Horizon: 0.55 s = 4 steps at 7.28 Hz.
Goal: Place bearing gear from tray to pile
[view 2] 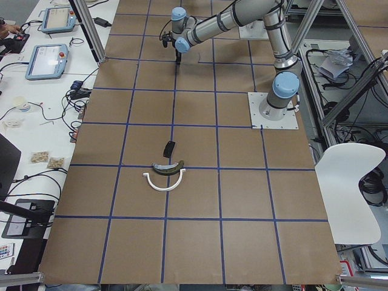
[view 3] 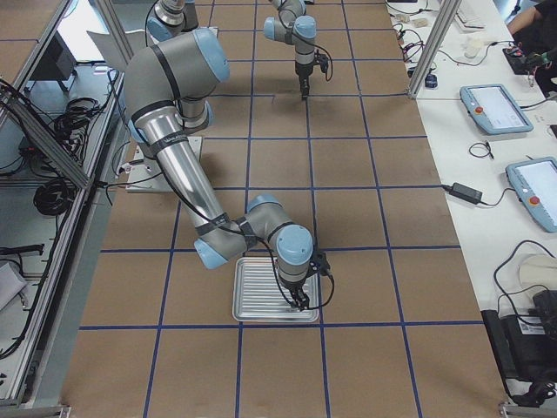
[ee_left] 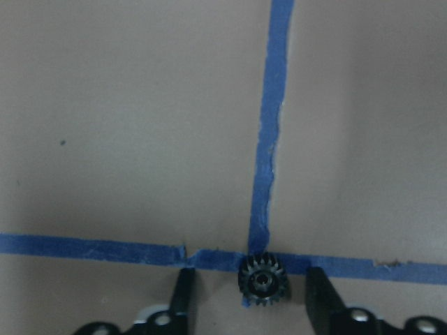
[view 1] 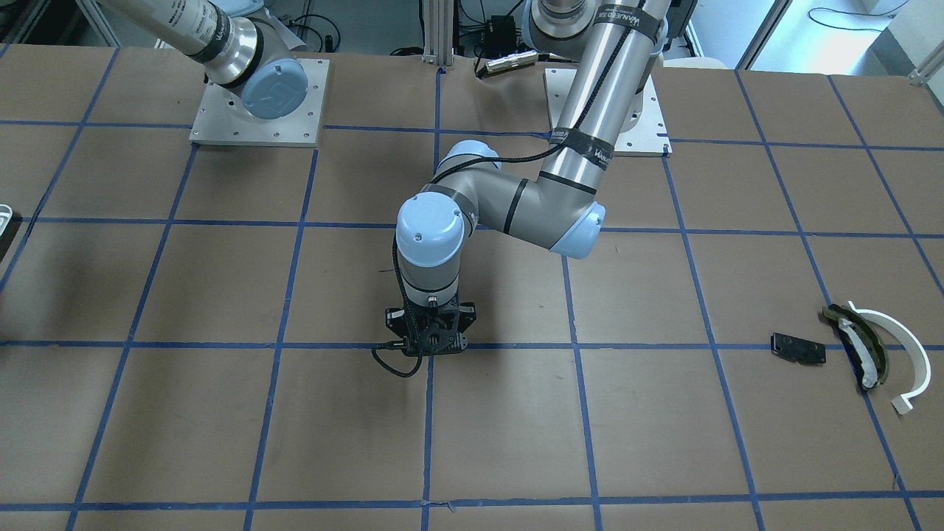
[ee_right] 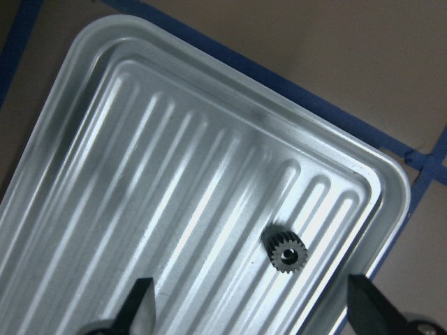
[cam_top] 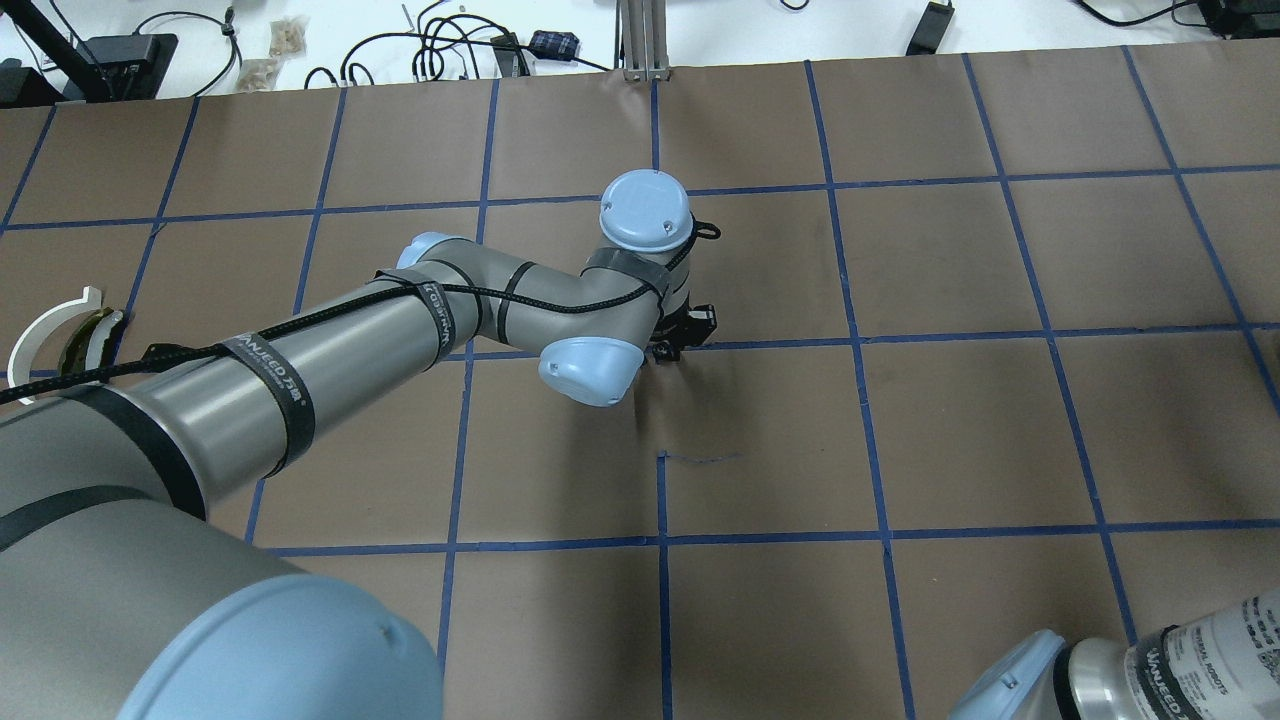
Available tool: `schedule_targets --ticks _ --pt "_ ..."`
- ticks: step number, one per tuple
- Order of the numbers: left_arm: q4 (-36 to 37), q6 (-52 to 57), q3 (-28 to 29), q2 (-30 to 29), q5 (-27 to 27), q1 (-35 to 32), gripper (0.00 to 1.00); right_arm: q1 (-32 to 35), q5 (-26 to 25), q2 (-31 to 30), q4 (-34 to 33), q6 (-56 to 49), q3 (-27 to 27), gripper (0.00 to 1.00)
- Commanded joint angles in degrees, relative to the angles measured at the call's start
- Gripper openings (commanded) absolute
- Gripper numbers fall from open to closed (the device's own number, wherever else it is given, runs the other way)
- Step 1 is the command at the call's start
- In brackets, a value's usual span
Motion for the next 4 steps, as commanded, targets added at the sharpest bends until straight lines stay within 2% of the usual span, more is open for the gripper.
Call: schedule_targets --ticks 1,2,3,4 --pt "-0.28 0.79 0.52 0.36 0.09 0.11 0.01 -0.19 1.37 2.47 -3.52 -1.59 -0.1 0.95" --pt "-0.55 1.49 0.43 1.41 3.92 0.54 0.0 -0.19 1.37 3.35 -3.99 -1.24 -0.1 0.95" --pt "-3.07 4.19 0.69 3.16 4.39 2.2 0.0 -0.19 1.37 3.45 -3.99 -1.15 -0.1 0.95" --pt "-7.97 11.36 0.69 6.92 3.09 8.05 0.0 -0.19 1.45 3.54 -3.99 -0.98 -0.01 0.95"
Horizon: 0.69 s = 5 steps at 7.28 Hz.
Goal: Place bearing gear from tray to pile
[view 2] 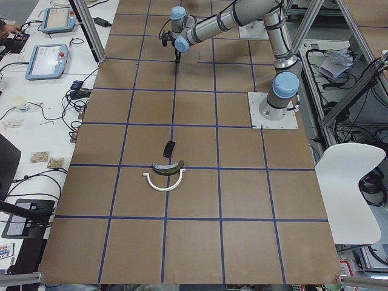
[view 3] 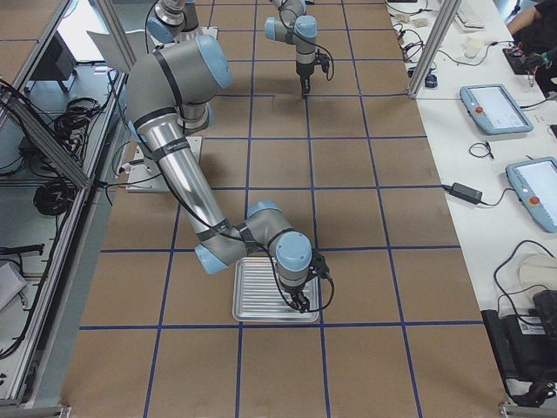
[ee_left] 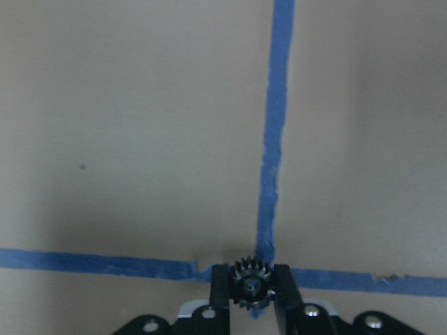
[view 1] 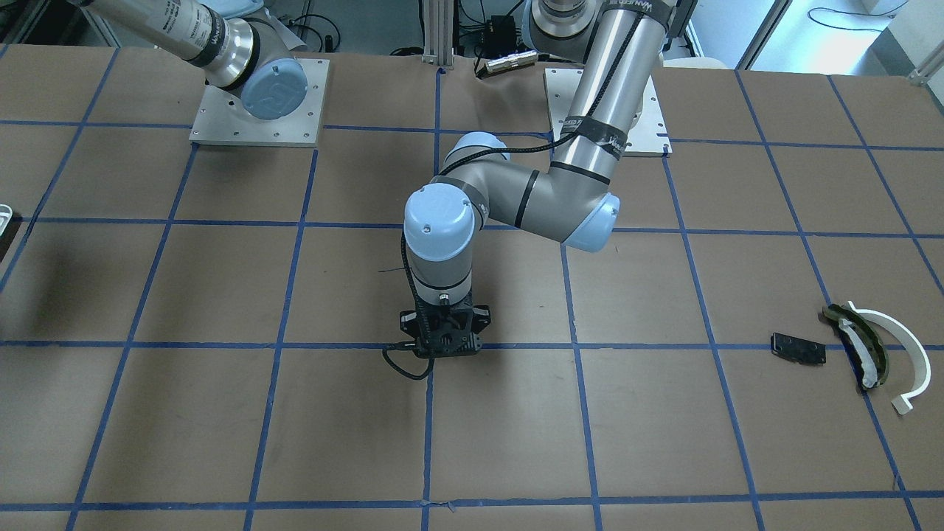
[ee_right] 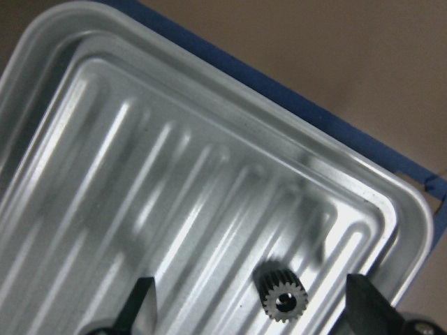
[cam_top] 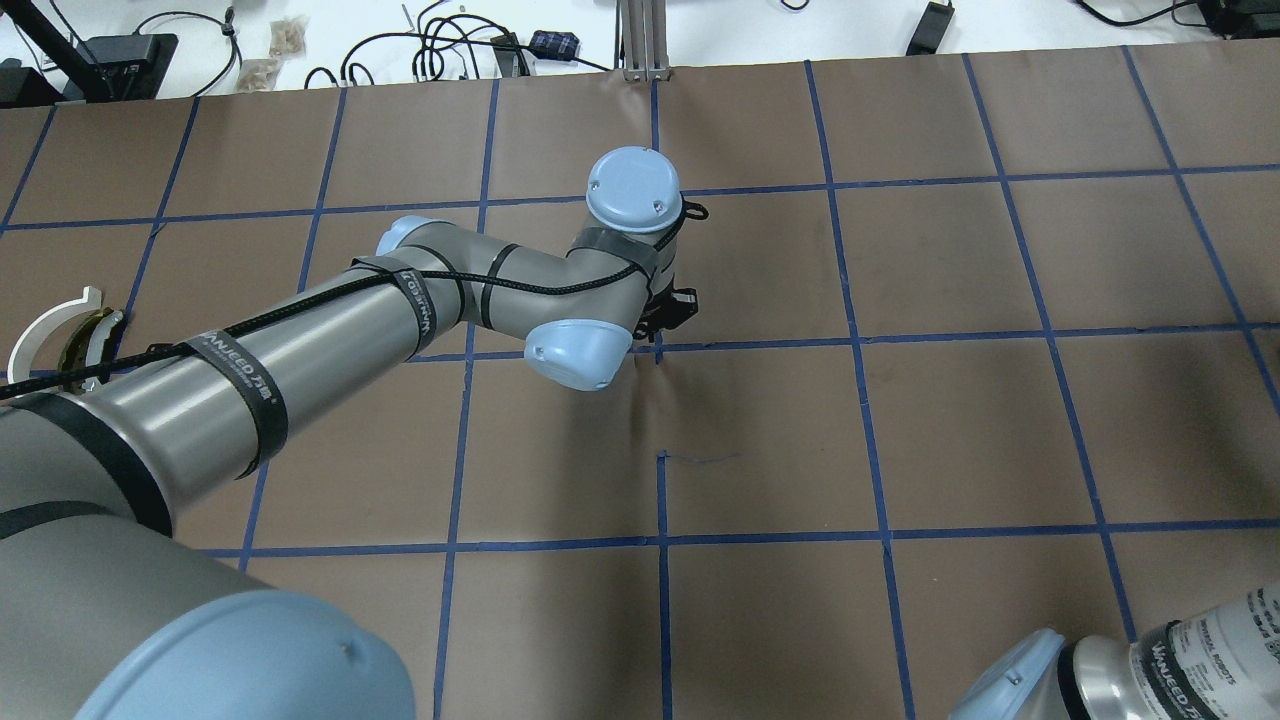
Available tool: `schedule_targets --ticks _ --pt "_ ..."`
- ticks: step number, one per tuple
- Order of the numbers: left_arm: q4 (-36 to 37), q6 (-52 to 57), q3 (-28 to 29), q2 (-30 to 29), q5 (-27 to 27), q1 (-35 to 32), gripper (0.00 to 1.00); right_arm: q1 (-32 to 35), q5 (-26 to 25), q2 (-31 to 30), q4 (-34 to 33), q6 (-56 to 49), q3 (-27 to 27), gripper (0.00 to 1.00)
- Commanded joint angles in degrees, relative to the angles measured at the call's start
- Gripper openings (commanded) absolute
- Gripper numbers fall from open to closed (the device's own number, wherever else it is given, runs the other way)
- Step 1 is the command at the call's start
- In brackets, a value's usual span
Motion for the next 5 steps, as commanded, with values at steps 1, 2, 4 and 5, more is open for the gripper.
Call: schedule_targets --ticks 1,2,4,5 --pt "-8.66 12.22 -0.43 7.27 -2.29 11.83 0.0 0.09 0.1 0.29 -0.21 0.27 0.16 0.92" --pt "-12.87 22.28 -1.83 10.79 -2.48 19.38 0.0 0.09 0.01 0.29 -0.21 0.36 0.17 0.82" --pt "-13.8 42.32 -6.82 15.03 -2.75 35.54 0.0 0.09 -0.08 0.29 -0.21 0.63 0.17 0.46" --pt "-13.62 53.12 -8.68 15.48 -2.92 43.89 0.0 0.0 -0.08 0.29 -0.21 0.71 0.17 0.42"
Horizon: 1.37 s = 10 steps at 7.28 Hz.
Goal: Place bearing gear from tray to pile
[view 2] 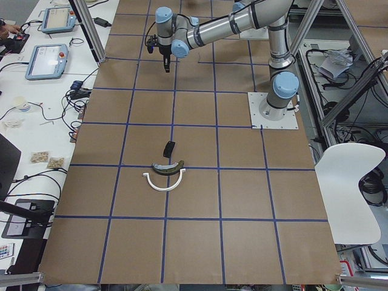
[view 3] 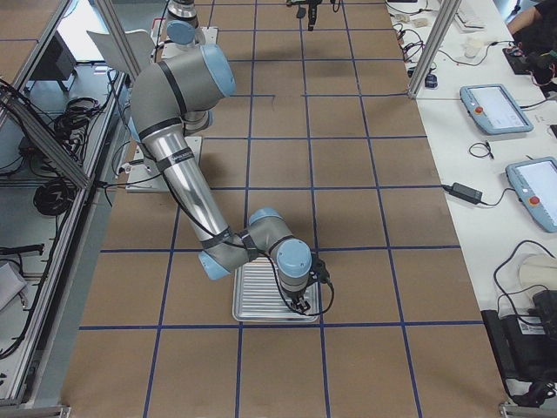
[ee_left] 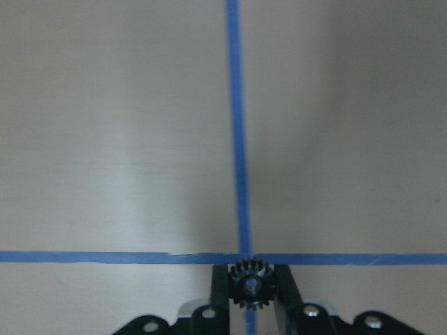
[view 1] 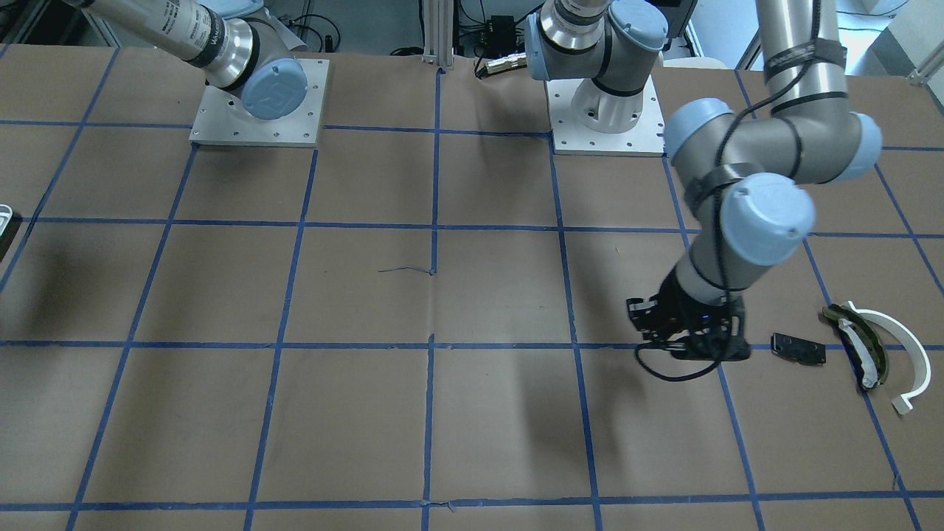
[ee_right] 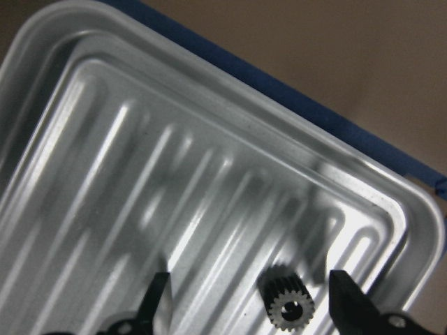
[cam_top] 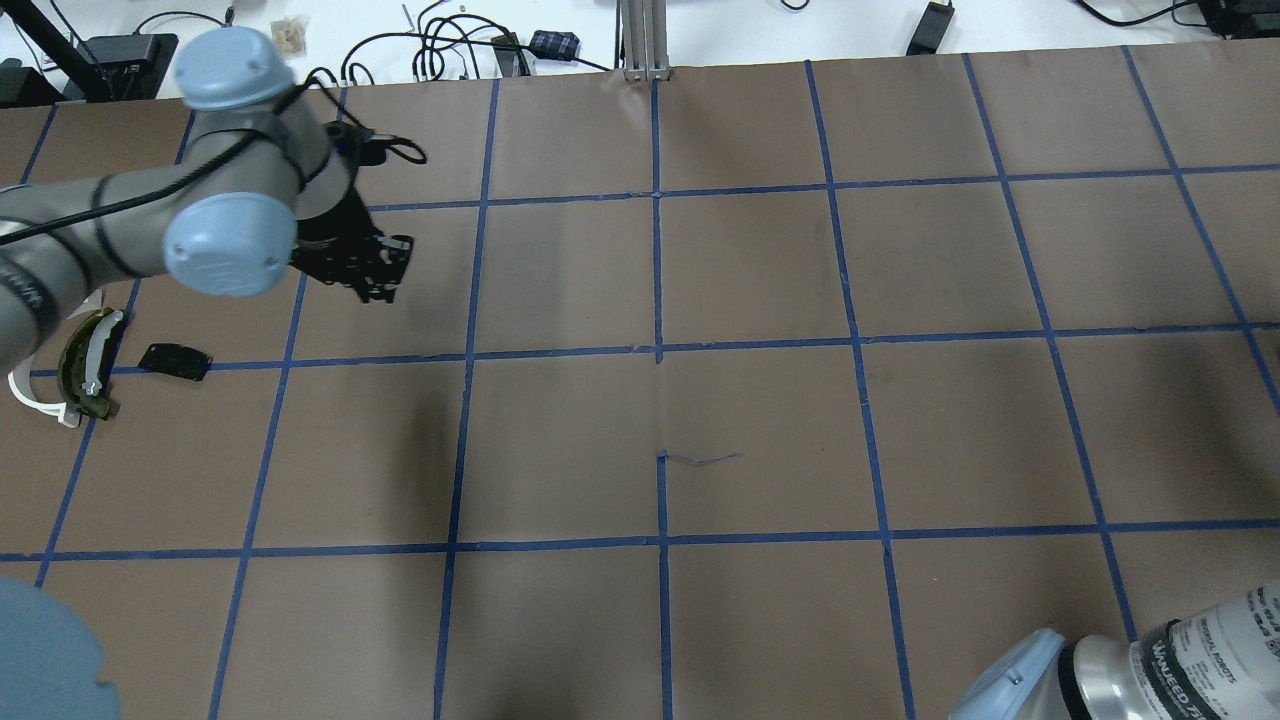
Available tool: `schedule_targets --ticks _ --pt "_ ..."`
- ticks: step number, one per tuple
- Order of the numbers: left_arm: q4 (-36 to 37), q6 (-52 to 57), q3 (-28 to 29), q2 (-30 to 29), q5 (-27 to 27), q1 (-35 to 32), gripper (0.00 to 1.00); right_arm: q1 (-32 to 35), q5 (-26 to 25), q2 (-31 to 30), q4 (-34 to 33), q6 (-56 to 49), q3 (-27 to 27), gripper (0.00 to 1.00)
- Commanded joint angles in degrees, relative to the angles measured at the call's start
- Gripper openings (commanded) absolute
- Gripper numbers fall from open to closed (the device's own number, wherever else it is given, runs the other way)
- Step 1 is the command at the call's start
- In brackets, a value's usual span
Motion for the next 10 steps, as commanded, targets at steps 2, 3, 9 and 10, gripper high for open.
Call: schedule_targets --ticks 2,3,9,10 --pt "0.69 22.86 -5.56 -0.32 -3.59 22.22 0.0 -0.07 -0.19 -0.08 -0.01 1.35 0.0 0.34" --pt "1.3 26.27 -6.53 -1.2 -3.52 25.49 0.0 -0.07 -0.37 -0.17 -0.01 1.97 0.0 0.29" --pt "9.05 19.76 -10.41 -2.1 -6.15 25.36 0.91 2.82 0.76 -9.55 5.67 5.91 0.35 0.26" --pt "7.39 16.49 -9.8 -0.96 -6.33 23.78 0.91 6.05 2.52 -12.27 9.19 12.28 0.88 0.26"
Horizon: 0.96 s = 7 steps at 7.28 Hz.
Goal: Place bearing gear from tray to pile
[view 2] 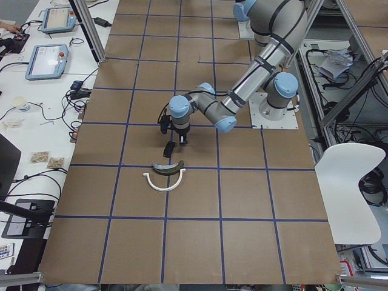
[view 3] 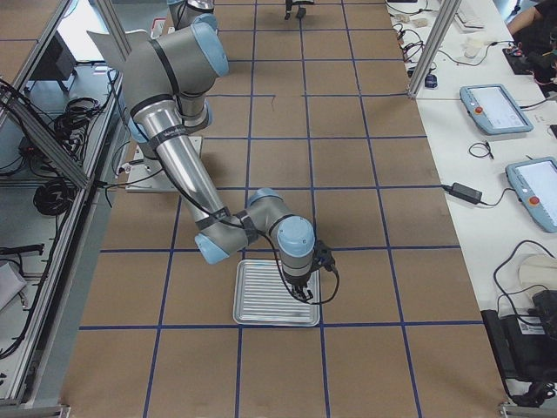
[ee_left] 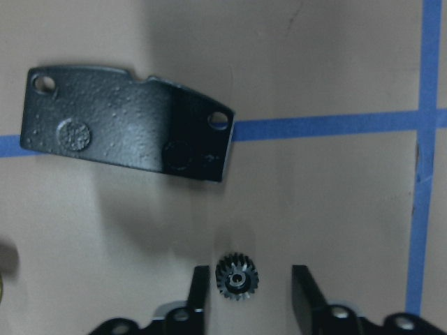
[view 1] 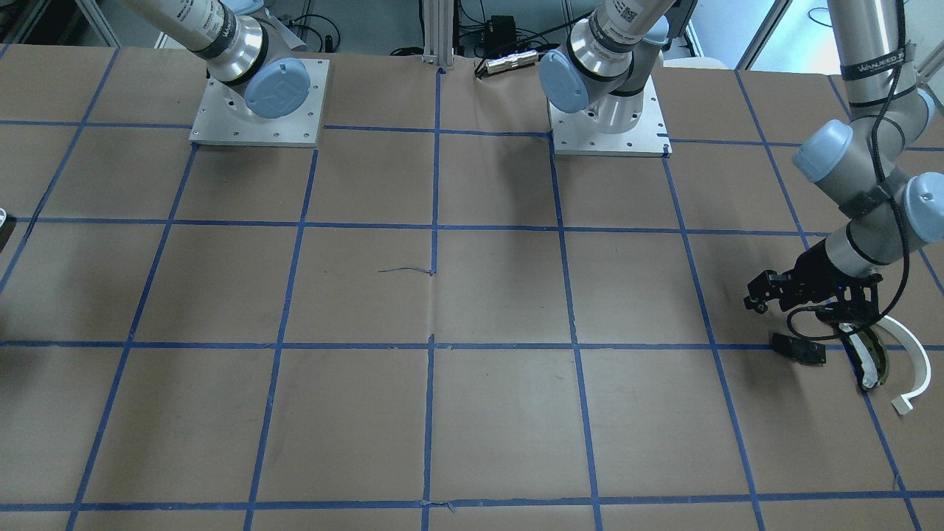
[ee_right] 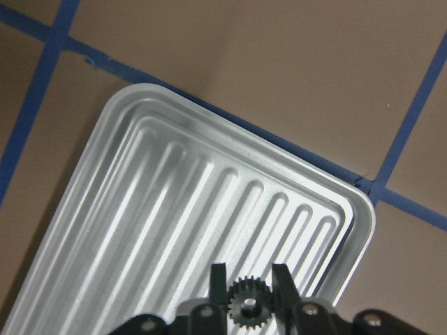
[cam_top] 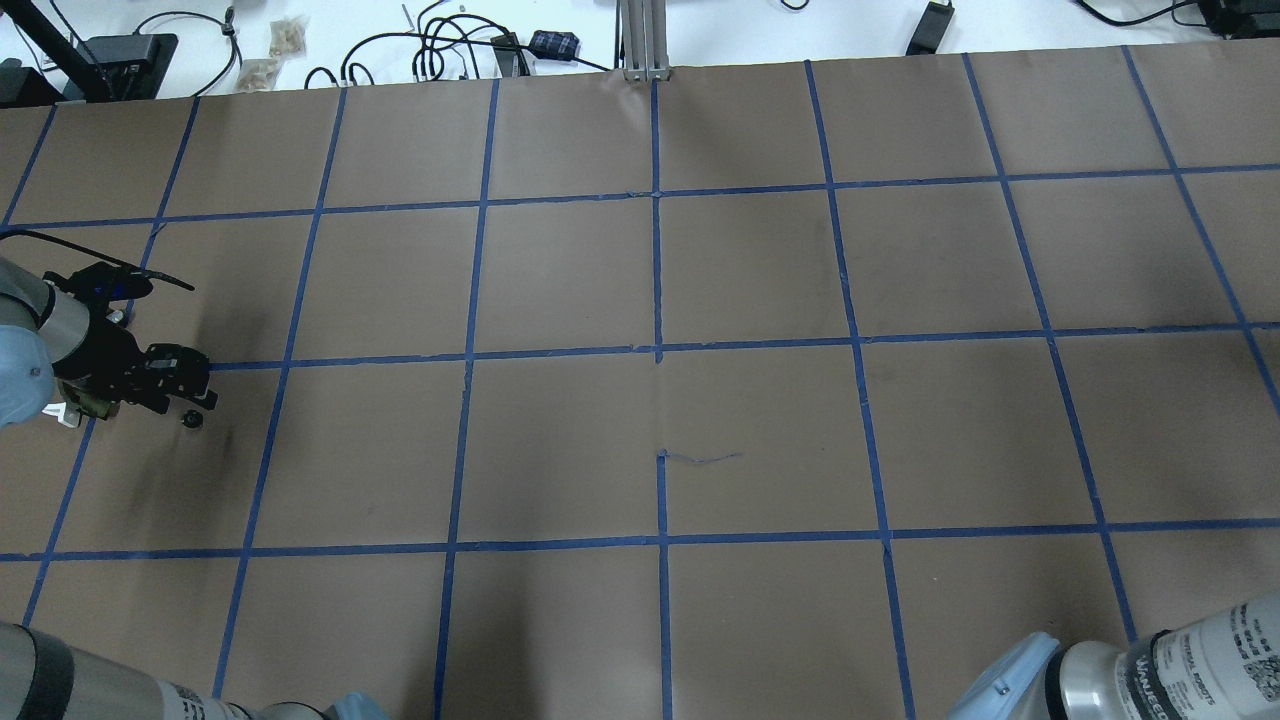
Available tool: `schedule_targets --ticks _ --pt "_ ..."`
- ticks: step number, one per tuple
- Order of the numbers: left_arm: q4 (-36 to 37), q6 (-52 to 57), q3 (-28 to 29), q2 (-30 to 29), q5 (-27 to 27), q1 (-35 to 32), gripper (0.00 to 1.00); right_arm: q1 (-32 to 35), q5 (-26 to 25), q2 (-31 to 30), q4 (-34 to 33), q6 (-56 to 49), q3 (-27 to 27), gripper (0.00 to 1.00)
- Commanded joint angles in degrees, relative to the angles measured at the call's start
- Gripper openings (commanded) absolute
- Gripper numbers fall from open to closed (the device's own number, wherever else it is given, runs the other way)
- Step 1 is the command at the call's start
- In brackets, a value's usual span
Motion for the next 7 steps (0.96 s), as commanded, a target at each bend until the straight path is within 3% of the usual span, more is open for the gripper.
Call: schedule_targets --ticks 1,3,5,7 --pt "-2.82 -5.58 2.18 2.11 -0.58 -3.97 0.91 7.12 1.92 -6.54 8.05 12.24 2.14 0.27" --pt "-8.78 -20.53 7.53 3.52 -3.03 -13.87 0.91 12.85 1.91 -16.53 10.11 23.23 10.63 0.28" --pt "-9.78 -34.8 11.67 3.88 -3.13 -25.65 0.93 25.29 1.39 -26.83 10.02 40.96 20.22 0.28" --pt "-9.78 -39.41 12.04 5.1 -6.26 -29.12 0.96 40.13 1.04 -28.19 10.02 60.03 21.4 0.28"
